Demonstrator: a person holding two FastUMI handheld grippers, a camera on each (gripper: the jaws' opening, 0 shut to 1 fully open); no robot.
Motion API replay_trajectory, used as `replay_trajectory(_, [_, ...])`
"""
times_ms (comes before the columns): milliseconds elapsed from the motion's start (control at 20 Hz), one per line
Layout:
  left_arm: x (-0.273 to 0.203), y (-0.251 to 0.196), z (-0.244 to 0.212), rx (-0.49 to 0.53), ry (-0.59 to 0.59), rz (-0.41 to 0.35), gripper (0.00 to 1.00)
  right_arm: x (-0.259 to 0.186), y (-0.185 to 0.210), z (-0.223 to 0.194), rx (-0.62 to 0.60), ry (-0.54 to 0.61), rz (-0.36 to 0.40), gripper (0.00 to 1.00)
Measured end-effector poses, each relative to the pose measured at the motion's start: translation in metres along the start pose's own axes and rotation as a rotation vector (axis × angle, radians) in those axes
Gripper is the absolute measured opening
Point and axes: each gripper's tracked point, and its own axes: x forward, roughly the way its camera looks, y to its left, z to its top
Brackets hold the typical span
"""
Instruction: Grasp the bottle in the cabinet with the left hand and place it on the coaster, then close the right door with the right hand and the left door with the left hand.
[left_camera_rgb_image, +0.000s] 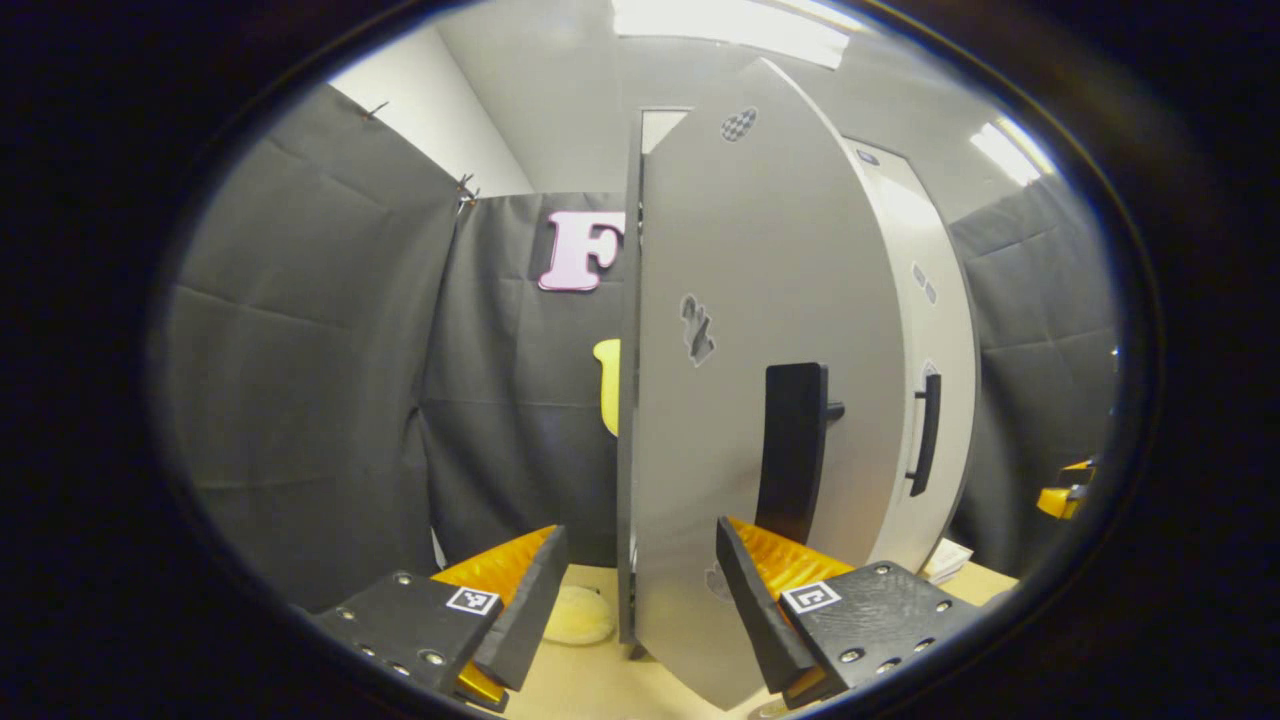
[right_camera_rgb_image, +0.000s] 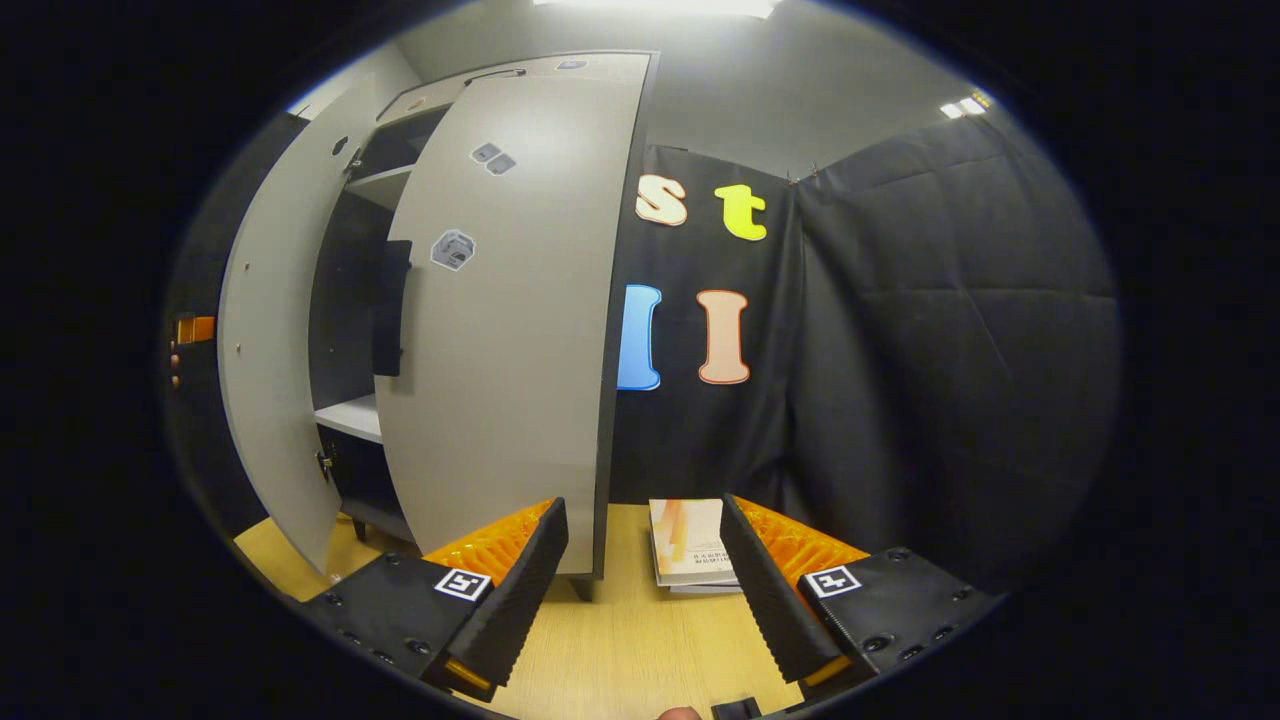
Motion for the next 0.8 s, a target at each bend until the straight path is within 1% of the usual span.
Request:
replay_trajectory(150, [0.008,-0.019,-0.004,-0.011,0.004,-0.022,0.87,-0.003,-0.013,-0.003,0.004,0.003,-0.012,0.98])
replay_trajectory(400, [0.027,-0.067,-0.014,-0.004,0.012,-0.090,0.87,-0.007,-0.034,-0.006,0.016,0.010,-0.046,0.98])
replay_trajectory(600, [0.045,-0.092,-0.015,0.001,0.006,-0.098,0.87,-0.013,-0.045,-0.009,0.025,0.010,-0.061,0.98])
replay_trajectory(800, [0.050,-0.096,-0.013,0.012,-0.005,-0.089,0.87,-0.019,-0.052,-0.011,0.032,0.011,-0.065,0.98])
